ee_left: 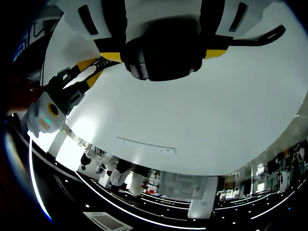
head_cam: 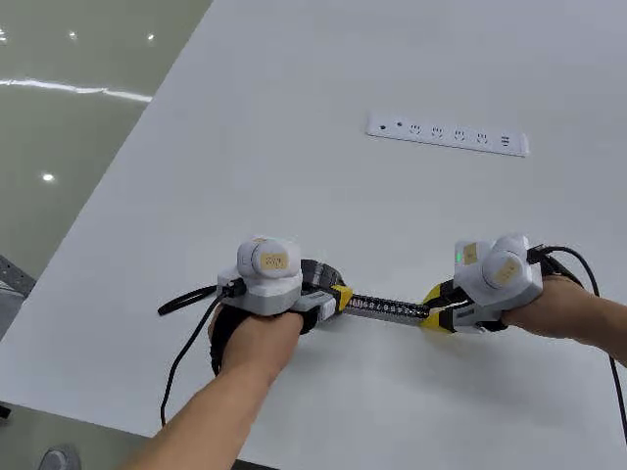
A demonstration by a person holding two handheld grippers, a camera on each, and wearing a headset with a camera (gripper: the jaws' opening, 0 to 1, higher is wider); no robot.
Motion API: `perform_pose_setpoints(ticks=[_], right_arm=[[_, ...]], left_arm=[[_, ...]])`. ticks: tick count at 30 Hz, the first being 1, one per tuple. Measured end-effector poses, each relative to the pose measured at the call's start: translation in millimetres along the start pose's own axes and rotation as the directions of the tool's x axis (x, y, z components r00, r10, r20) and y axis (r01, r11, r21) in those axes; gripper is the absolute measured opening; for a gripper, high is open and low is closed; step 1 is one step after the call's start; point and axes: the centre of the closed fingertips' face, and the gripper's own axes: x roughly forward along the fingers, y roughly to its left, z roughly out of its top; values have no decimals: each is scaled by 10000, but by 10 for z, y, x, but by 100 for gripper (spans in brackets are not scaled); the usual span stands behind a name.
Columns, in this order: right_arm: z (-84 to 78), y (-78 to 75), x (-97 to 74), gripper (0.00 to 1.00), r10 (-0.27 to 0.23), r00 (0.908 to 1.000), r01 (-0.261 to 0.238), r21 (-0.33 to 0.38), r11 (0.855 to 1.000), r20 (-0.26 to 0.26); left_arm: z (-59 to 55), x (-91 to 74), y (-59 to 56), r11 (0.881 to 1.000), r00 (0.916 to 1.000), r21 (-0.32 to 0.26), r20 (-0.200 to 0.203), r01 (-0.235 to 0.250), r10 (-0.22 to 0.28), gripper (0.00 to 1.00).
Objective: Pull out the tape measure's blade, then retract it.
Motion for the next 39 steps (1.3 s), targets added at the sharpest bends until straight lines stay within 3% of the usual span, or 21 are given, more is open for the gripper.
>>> perform_pose_setpoints(ticks=[39], right_arm=[[322,8,218,12,70,9990,-66,-87,9999,441]], left_arm=[[-4,-16,1,10000,9999,43,74,67,-68,57]])
